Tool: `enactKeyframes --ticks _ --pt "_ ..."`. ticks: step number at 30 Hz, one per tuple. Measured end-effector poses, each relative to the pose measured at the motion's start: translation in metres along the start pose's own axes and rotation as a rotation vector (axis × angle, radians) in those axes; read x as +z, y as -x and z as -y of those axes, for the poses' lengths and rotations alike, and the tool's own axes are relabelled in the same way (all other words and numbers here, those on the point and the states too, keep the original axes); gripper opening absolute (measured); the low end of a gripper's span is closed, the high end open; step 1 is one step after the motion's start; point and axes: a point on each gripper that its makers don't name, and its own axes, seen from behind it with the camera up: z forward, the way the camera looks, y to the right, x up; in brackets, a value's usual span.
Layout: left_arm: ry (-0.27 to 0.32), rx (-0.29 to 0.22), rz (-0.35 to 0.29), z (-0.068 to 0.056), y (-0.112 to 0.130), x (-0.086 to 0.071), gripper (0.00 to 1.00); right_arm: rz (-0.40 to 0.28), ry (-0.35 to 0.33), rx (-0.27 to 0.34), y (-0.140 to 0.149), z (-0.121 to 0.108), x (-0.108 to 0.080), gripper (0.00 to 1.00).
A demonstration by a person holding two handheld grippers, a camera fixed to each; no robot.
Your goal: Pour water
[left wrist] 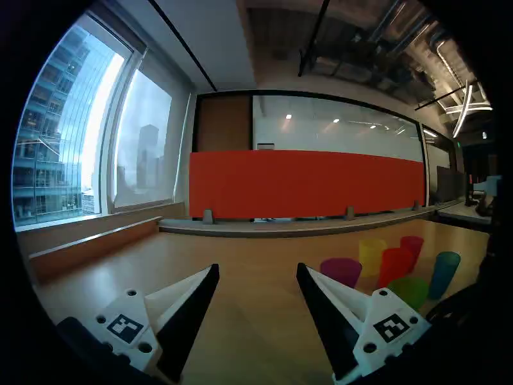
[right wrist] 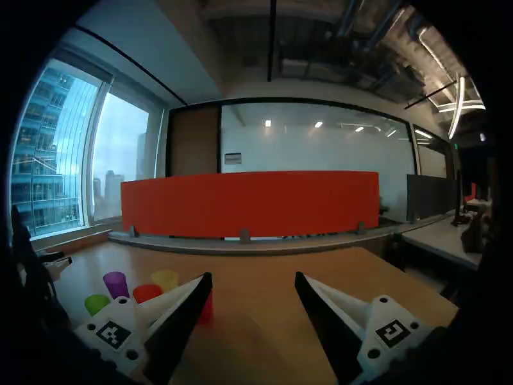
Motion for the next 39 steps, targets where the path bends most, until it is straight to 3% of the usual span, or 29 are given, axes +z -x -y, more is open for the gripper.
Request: enactKeyframes --ticks 15,26,39 --pt "-0.001 0.004 0.003 0.0 0.001 0.001 0.89 -0.006 -0.004 -0.004 0.001 -0.003 0.0 1.0" --pt "-0.001 0.005 0.004 0.0 0.001 0.0 0.89 -0.049 -0.003 -0.017 -0.005 -0.005 0.007 1.0" --pt "-0.001 0.006 0.004 0.0 0.0 0.0 0.89 -0.053 0.045 0.018 0.027 -0.018 0.026 1.0"
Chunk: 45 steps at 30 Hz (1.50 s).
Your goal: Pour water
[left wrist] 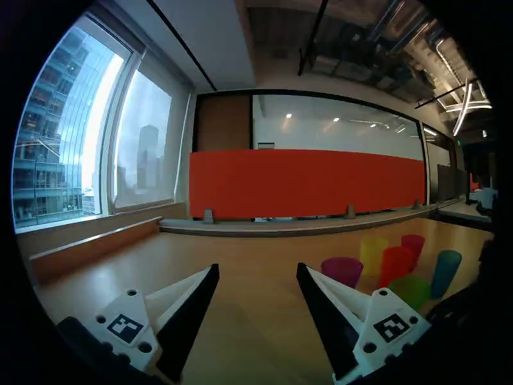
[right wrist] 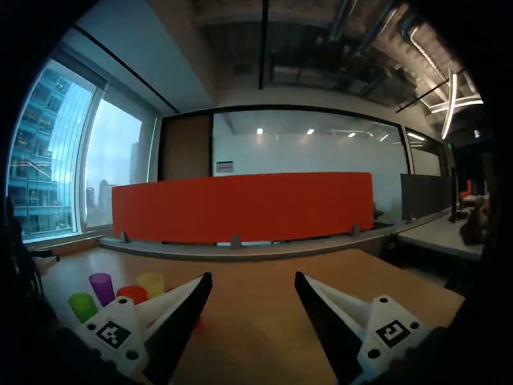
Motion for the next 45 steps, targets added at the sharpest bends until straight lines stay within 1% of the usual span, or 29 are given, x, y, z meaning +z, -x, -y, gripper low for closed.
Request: enactKeyframes --ticks 9,21,32,39,45 --pt "0.0 0.0 0.0 0.0 0.0 0.0 0.89 0.022 0.045 0.007 0.029 -0.012 0.009 1.0" --pt "0.0 0.0 0.0 0.001 0.001 -0.001 0.9 0.04 0.044 -0.026 0.048 -0.012 0.016 1.0" --pt "0.0 0.0 0.0 0.0 0.0 -0.001 0.89 0.036 0.048 -0.03 0.05 -0.013 0.016 1.0" --pt "0.0 0.0 0.0 0.0 0.0 -0.001 0.89 0.027 0.046 -0.05 0.05 -0.009 0.015 1.0" --pt "0.0 0.0 0.0 0.0 0.0 -0.001 0.89 0.024 0.041 -0.049 0.05 -0.008 0.013 1.0"
